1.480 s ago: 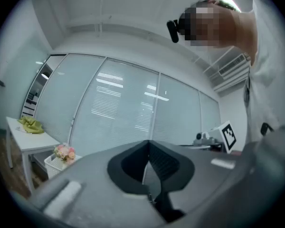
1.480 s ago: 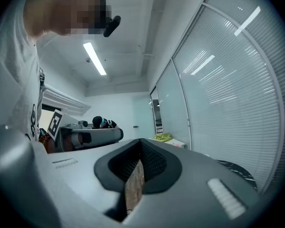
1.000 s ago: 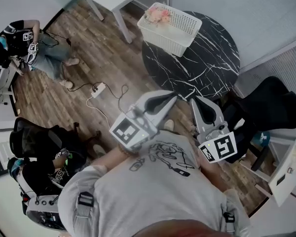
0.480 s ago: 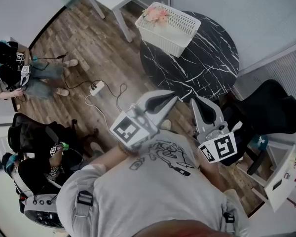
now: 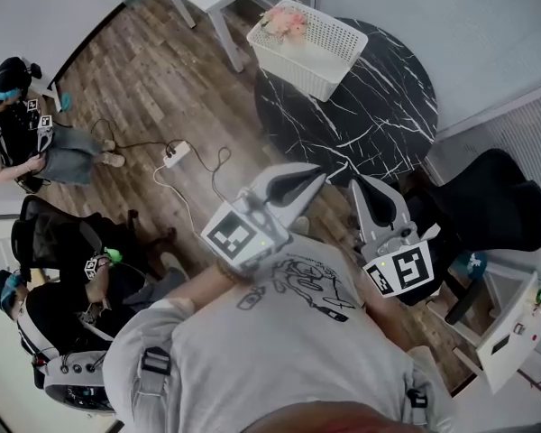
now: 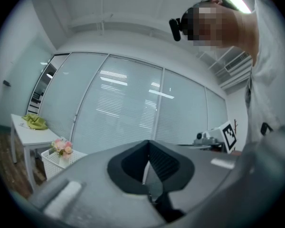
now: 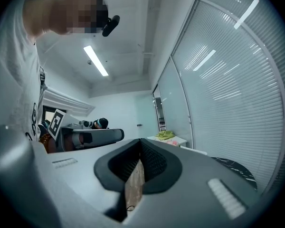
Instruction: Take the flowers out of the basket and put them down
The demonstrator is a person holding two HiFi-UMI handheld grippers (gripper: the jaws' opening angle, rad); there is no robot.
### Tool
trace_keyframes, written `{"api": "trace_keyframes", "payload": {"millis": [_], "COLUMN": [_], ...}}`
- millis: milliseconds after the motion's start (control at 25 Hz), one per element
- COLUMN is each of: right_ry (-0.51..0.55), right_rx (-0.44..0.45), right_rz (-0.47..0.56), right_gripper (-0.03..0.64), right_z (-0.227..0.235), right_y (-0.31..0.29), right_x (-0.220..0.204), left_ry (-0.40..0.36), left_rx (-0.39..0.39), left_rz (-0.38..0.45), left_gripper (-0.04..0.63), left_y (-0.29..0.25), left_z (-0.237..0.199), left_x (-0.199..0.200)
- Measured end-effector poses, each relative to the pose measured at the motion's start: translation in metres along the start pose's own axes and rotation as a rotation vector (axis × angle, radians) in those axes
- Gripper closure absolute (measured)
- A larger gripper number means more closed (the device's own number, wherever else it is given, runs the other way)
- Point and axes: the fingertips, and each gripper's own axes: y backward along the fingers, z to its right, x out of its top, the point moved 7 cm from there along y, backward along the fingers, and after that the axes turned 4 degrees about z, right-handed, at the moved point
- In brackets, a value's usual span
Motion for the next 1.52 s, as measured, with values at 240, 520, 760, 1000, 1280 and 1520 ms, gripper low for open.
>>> {"api": "trace_keyframes", "payload": {"millis": [240, 520, 760, 1000, 1280, 1520], "right_ry": [-0.014, -0.011, -0.011, -0.015, -0.014, -0.006], "right_rx": [0.025, 0.042, 0.047, 0.045, 0.030, 0.017], "right_rz": [-0.002, -0.014, -0.024, -0.027, -0.033, -0.044], "right_gripper": [0.611, 0.611, 0.611, 0.611, 0.609, 0.601], "right_z": [0.001, 0.012, 0.026, 0.043, 0.072, 0.094], "right_y": [-0.006, -0.025, -0.052, -0.086, -0.139, -0.193], "right_x": [-0.005, -0.009, -0.010, -0.013, -0.014, -0.015], "left_ry": [0.003, 0.011, 0.021, 0.027, 0.030, 0.028], "left_rx": [0.028, 0.052, 0.061, 0.069, 0.066, 0.053], "left_rz": [-0.001, 0.003, -0.002, -0.011, -0.022, -0.022], "left_gripper": [0.592, 0.592, 0.592, 0.592, 0.592, 0.592], "left_y": [0.002, -0.003, -0.010, -0.020, -0.039, -0.053], "left_z": [-0.003, -0.023, -0.051, -0.090, -0.149, -0.206], "left_x": [-0.003, -0.006, -0.004, -0.002, 0.007, 0.018]}}
